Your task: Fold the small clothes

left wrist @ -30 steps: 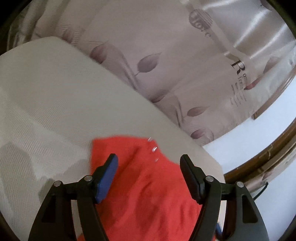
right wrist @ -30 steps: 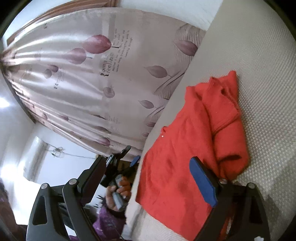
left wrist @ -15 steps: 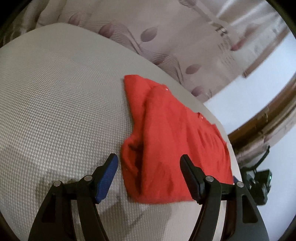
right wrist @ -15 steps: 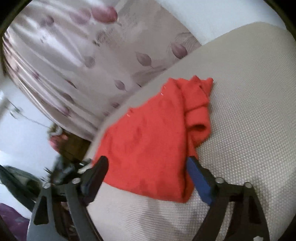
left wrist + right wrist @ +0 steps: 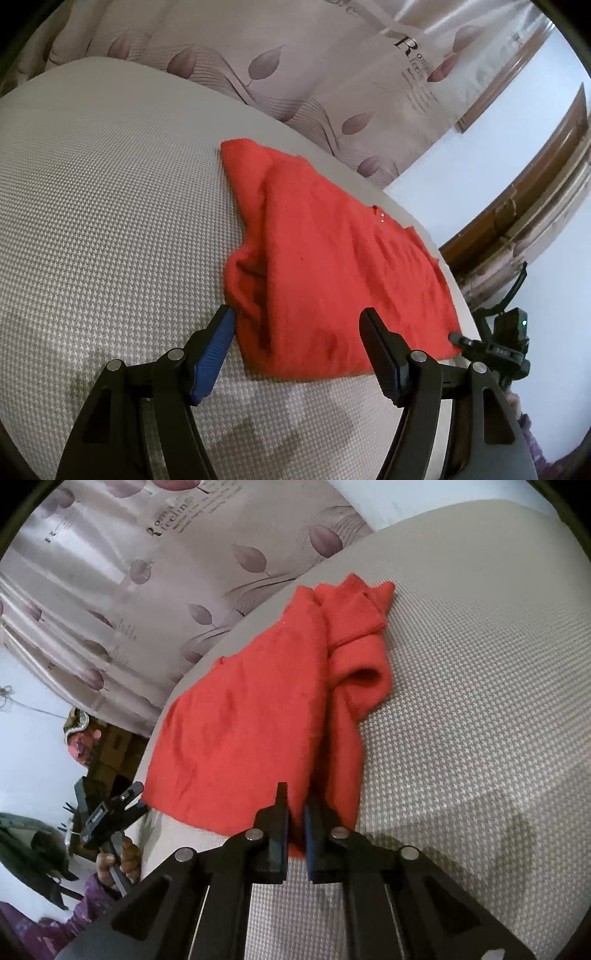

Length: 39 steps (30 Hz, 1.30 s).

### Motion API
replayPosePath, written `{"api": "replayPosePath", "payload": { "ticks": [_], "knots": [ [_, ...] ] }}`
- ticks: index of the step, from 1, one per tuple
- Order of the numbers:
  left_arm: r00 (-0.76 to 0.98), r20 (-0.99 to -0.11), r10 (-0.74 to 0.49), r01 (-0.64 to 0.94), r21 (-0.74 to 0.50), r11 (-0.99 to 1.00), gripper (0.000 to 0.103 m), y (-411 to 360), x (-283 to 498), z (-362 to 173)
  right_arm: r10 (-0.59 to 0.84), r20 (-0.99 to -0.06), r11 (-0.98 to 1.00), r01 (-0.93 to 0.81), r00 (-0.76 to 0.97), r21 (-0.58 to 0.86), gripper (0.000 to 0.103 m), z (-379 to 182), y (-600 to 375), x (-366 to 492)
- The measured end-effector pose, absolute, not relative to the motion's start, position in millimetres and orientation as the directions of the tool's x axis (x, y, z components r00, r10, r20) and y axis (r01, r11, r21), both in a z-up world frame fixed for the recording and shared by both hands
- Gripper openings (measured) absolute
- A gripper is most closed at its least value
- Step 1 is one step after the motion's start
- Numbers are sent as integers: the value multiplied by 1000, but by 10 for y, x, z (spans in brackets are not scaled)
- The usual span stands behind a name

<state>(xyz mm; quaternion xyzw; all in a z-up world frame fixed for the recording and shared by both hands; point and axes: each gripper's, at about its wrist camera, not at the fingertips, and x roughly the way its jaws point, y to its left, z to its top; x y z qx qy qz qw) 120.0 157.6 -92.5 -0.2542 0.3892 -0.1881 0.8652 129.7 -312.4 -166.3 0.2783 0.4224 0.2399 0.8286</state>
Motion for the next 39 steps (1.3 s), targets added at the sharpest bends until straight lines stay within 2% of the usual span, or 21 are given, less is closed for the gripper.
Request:
{"api": "replayPosePath", "payload": {
  "ticks": [9,12,15,17,18,19,21,23,24,26,27,30,32,35,36,37,38,39],
  "knots": [
    [624,-592,-510,137,-559,817,70,1506,1190,-906,618,-587,746,-155,523,648,8,-1629,-3148,1268],
    [628,-582,-517,148,-562,814,70,1496,1202,-879,601,-599,765,-163,530,623,14,-1573,-3117,1276],
    [618,-580,-531,159,-569,807,70,1482,1228,-892,604,-591,763,-171,535,624,28,-1547,-3106,1295],
    [605,-590,-535,173,-558,812,68,1438,1231,-880,606,-587,760,-174,538,626,32,-1557,-3089,1314],
    [602,-607,-519,175,-534,827,54,1405,1226,-869,606,-588,762,-178,536,623,32,-1561,-3075,1320],
    [597,-625,-502,177,-508,843,30,1372,1215,-865,604,-591,766,-183,536,617,32,-1565,-3062,1322],
    [576,-675,-462,170,-454,875,18,1301,1186,-901,594,-600,778,-193,536,598,30,-1561,-3028,1315],
    [577,-679,-453,159,-451,878,15,1302,1121,-919,584,-614,787,-186,531,588,16,-1570,-3025,1332],
    [579,-683,-446,152,-447,882,13,1310,1084,-915,581,-622,789,-178,525,587,13,-1590,-3035,1347],
    [585,-689,-427,135,-437,889,10,1341,978,-911,599,-609,772,-173,519,612,11,-1615,-3084,1351],
    [583,-698,-416,132,-424,896,3,1346,943,-919,606,-605,765,-171,516,621,9,-1631,-3108,1353],
    [593,-711,-378,117,-388,914,2,1397,839,-890,623,-589,748,-171,514,641,8,-1671,-3155,1348],
    [603,-699,-386,110,-406,907,2,1464,810,-833,633,-581,737,-168,512,654,7,-1686,-3179,1349],
    [602,-688,-406,106,-435,894,11,1530,786,-732,652,-562,713,-161,509,683,7,-1728,-3226,1354],
    [602,-683,-414,105,-446,889,31,1537,808,-710,665,-550,698,-157,506,699,7,-1748,-3256,1358],
    [610,-678,-411,96,-452,887,63,1541,835,-689,675,-540,684,-153,503,713,7,-1767,-3283,1363],
    [620,-672,-404,89,-452,888,75,1542,852,-675,684,-530,671,-147,502,727,7,-1784,-3304,1366],
    [645,-654,-395,84,-453,888,82,1537,864,-648,687,-526,666,-145,502,732,7,-1788,-3309,1365]
  ]
}}
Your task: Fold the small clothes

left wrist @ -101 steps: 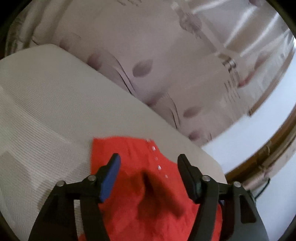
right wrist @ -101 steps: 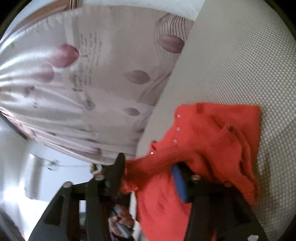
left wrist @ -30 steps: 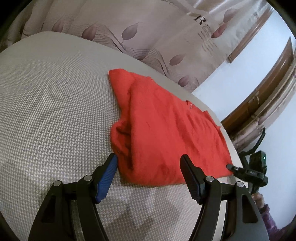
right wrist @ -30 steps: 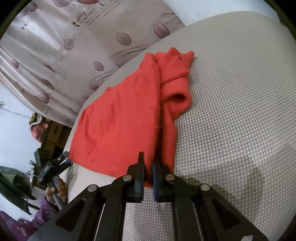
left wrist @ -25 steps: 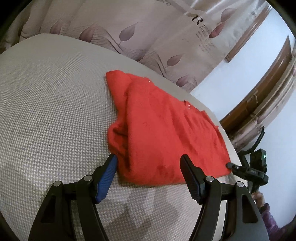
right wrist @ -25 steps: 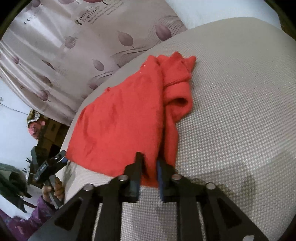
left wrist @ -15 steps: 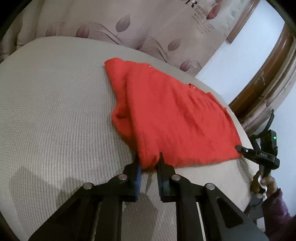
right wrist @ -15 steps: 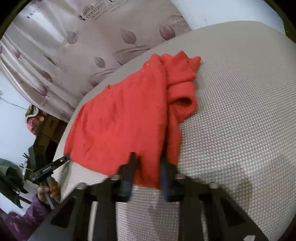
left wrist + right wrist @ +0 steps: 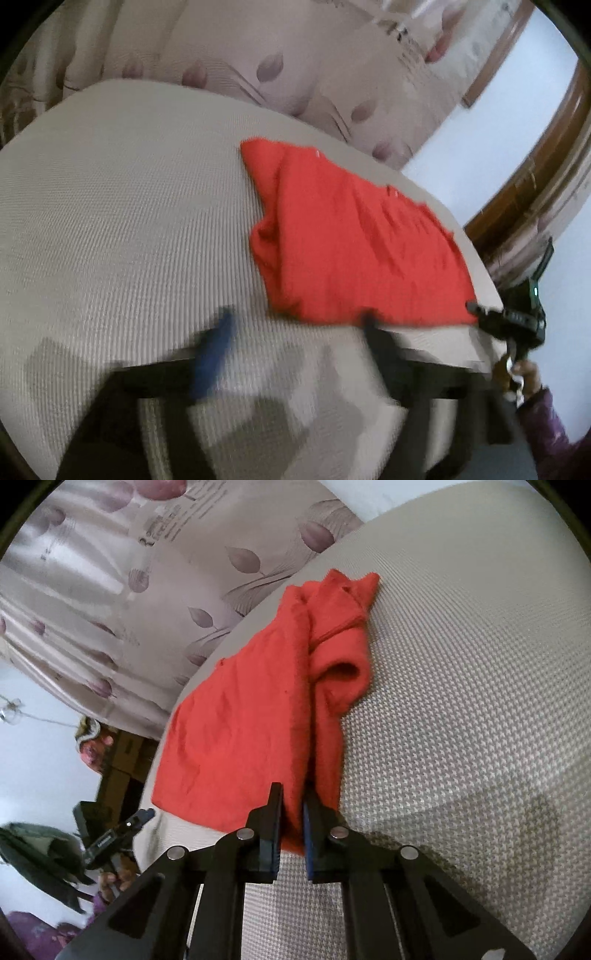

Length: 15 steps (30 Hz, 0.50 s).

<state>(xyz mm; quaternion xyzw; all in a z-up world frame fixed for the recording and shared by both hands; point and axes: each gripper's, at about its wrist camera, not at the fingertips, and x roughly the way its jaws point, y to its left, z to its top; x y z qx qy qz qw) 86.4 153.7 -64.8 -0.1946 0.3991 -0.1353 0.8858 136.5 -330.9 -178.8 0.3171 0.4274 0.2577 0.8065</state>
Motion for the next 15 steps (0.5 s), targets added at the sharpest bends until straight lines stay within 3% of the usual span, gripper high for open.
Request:
{"api": "replayPosePath", "payload": {
  "ticks": [8,9,10,11,12,15],
  "knots": [
    [651,-657,-380,103,-419,902,80,1386,1198,-680,680,-529,673,-146,508,725,7,-1779,-3283,1345],
    [656,-668,-350,102,-381,919,65,1332,1214,-682,681,-528,672,-146,508,726,7,-1781,-3283,1345],
    [657,-684,-316,103,-333,937,35,1269,1226,-682,681,-527,671,-145,508,727,7,-1783,-3285,1353],
    [653,-701,-288,102,-296,950,23,1227,1237,-693,680,-527,672,-145,509,726,7,-1786,-3283,1352],
    [652,-716,-249,94,-250,964,17,1180,1234,-710,679,-528,674,-146,511,724,7,-1784,-3280,1348],
    [656,-722,-218,86,-216,973,17,1153,1205,-744,678,-529,675,-147,512,723,7,-1786,-3289,1348]
  ]
}}
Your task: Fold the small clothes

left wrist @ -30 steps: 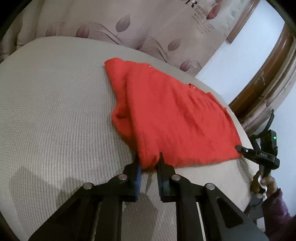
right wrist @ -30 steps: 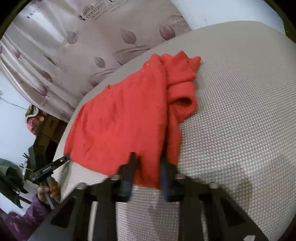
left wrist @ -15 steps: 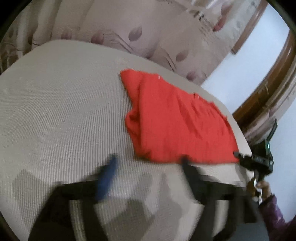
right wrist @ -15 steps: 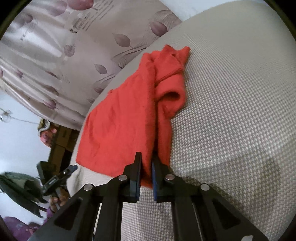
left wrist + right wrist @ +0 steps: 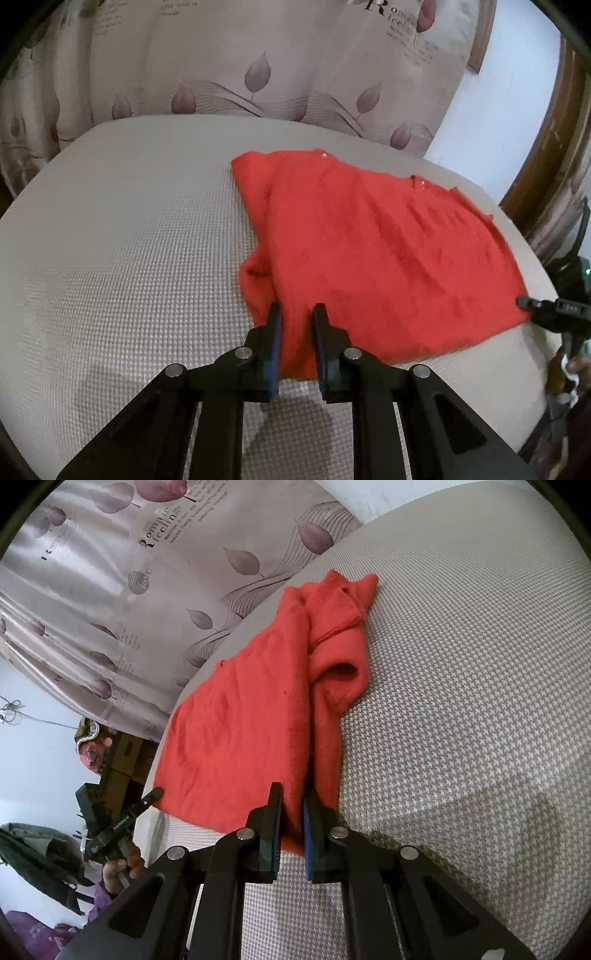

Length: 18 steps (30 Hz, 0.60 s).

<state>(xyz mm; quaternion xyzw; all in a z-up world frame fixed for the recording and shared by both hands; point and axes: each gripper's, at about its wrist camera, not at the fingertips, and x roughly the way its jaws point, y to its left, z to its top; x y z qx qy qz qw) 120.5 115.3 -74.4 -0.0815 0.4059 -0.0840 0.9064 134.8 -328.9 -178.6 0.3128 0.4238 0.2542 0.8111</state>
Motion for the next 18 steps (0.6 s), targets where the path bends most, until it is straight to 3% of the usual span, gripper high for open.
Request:
{"api": "replayPosePath", "payload": {
  "ticks": [18],
  "knots": [
    [662,-733,-154,85,-130,988,16,1092,1181,-787,682,-522,668,-147,512,729,7,-1792,-3308,1364]
  ]
}}
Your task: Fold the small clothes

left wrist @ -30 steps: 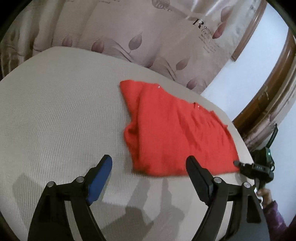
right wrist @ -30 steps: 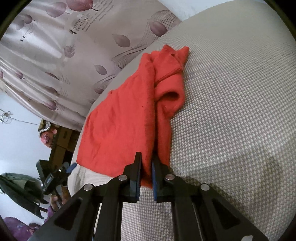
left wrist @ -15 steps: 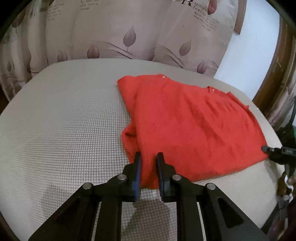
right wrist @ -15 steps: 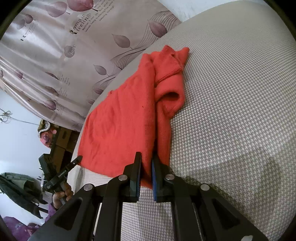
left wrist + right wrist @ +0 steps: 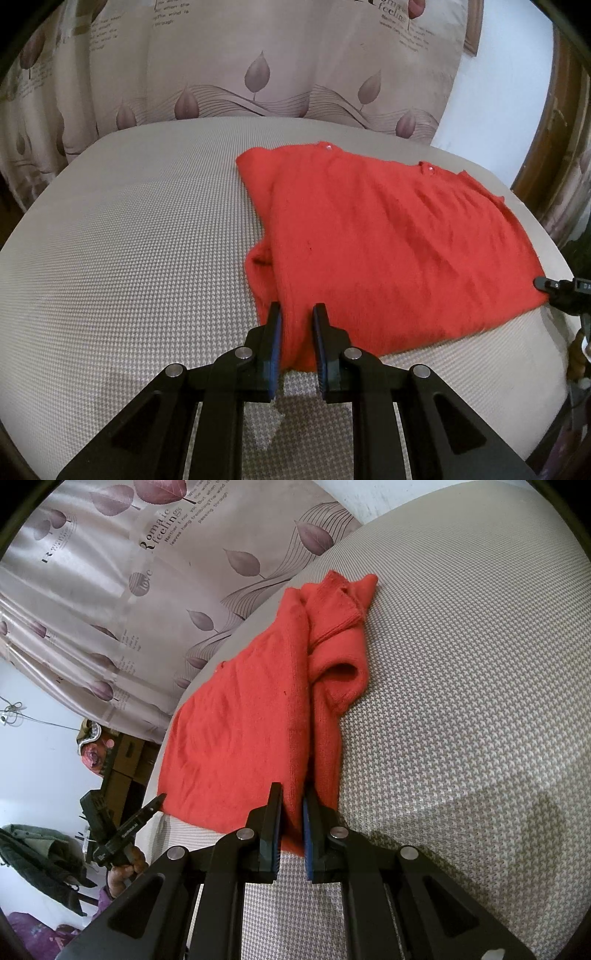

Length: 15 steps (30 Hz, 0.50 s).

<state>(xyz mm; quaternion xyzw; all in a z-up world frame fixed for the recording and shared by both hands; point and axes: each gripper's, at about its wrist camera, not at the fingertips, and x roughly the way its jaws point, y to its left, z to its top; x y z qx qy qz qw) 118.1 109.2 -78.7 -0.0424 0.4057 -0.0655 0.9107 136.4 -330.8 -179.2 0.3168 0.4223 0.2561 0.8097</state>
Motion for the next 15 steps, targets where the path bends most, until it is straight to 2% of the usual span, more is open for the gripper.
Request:
{"api": "replayPosePath", "payload": {
  "ticks": [15],
  "knots": [
    [669,-736,-103,85,-63,994,17,1025,1164,-783,676,-524,674,-148,517,724,7,-1794,-3329,1361]
  ]
}}
